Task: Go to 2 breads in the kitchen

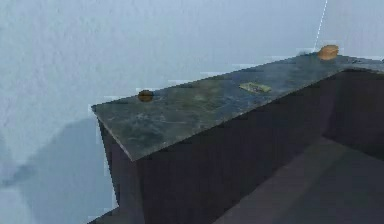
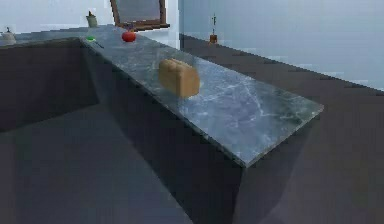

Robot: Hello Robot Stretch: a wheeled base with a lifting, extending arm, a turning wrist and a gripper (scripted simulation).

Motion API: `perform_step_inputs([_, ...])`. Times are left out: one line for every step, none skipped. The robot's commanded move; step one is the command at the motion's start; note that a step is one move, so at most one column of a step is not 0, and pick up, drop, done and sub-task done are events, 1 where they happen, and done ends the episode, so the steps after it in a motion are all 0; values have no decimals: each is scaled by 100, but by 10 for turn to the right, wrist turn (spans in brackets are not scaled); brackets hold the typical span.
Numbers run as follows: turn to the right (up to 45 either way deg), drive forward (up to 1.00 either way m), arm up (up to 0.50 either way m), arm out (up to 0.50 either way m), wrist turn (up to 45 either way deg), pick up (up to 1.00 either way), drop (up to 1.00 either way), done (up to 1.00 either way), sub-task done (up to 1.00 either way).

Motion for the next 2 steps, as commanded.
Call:
perform_step_inputs([450,0,0,0,0,0,0,0,0])
perform_step_inputs([0,100,0,0,0,0,0,0,0])
